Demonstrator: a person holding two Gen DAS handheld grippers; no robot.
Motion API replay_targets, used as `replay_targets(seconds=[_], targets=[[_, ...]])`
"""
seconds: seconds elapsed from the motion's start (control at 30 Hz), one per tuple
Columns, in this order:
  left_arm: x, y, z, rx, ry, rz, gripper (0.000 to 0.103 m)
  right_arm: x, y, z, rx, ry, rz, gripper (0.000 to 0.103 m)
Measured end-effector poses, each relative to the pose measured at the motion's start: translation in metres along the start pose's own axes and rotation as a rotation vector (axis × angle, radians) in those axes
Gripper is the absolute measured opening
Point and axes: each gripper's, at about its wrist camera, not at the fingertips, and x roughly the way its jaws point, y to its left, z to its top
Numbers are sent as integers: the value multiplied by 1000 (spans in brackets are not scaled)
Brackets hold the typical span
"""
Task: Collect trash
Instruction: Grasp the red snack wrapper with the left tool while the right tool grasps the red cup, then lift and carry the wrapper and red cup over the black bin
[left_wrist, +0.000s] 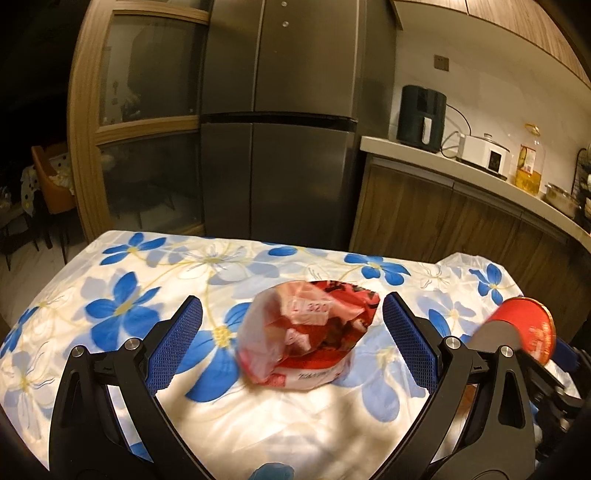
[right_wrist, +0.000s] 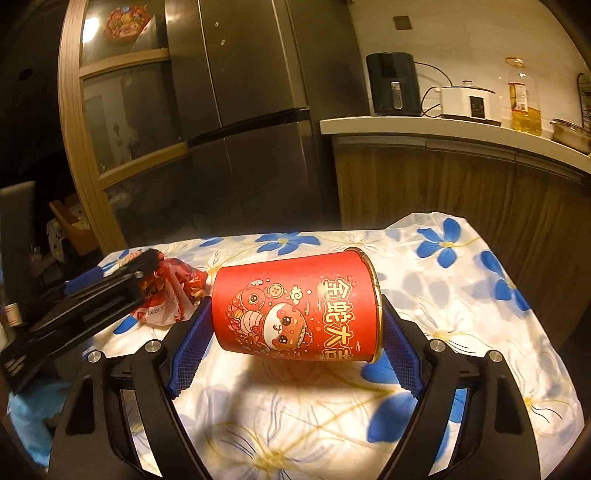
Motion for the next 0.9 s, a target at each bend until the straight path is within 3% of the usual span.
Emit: replay_targets(seconds=[0.1,0.3,0.57,0.67,0.9], targets=[[10,-4,1,5,23,-12,96,-6,-5,-2,11,-7,-2,82],[24,-5,-2,13,76,-36,73,-9,-11,-4,32,-7,-5,82],[23,-3,-6,8,74,-89,47,-11,-9,-6,34,-11,-5,82],[16,-2,-6,1,58,-99,41,-18,-11,-5,37,-21,-5,82],[-20,-14,-2,-6,13,-129,40,-46,-23,2,60,-53,-5,82]])
